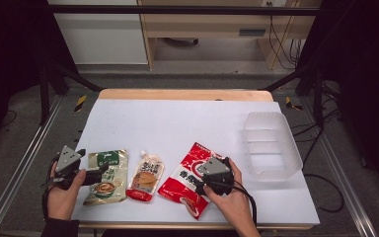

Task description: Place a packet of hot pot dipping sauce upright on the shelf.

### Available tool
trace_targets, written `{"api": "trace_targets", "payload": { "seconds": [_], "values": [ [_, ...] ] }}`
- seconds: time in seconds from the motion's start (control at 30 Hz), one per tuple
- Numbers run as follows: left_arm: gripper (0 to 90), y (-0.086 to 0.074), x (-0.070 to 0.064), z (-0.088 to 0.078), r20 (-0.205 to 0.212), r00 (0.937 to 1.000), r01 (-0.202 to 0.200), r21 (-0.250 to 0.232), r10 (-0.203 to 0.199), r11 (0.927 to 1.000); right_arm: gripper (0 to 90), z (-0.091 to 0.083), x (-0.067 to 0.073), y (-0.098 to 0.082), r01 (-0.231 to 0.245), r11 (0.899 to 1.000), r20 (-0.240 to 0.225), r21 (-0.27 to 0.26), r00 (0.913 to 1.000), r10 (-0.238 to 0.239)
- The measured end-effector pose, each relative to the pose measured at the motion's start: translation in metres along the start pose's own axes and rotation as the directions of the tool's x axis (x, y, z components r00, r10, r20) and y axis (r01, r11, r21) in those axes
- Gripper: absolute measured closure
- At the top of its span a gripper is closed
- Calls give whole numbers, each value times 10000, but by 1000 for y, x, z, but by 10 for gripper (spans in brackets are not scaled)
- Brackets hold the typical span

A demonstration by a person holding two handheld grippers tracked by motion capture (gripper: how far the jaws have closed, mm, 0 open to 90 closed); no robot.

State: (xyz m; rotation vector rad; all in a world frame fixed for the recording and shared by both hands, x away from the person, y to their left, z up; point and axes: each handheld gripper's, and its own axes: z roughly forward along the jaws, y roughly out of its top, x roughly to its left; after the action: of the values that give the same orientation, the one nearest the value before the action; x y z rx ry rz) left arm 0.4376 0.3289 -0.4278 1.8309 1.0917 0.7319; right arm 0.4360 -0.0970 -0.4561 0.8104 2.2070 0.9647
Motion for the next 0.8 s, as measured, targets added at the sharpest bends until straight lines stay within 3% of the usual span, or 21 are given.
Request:
{"api": "trace_targets", "payload": {
  "seconds": [0.2,0.47,0.57,0.8],
  "values": [
    [42,0,8,-1,83,9999,-80,37,80,10000,164,-3,-6,-2,-147,9999,78,27,9999,147],
    [41,-3,24,-4,0,10000,-49,-63,49,10000,84,-8,-9,-2,-332,9994,50,53,9994,332],
    [41,-5,34,-2,78,9999,-121,195,120,9997,70,-10,-10,-2,-354,9992,19,-161,9994,355],
    [69,-12,54,7,142,9997,-212,844,201,9962,70,-8,-10,-3,-220,9997,-95,51,9997,220]
  ]
}}
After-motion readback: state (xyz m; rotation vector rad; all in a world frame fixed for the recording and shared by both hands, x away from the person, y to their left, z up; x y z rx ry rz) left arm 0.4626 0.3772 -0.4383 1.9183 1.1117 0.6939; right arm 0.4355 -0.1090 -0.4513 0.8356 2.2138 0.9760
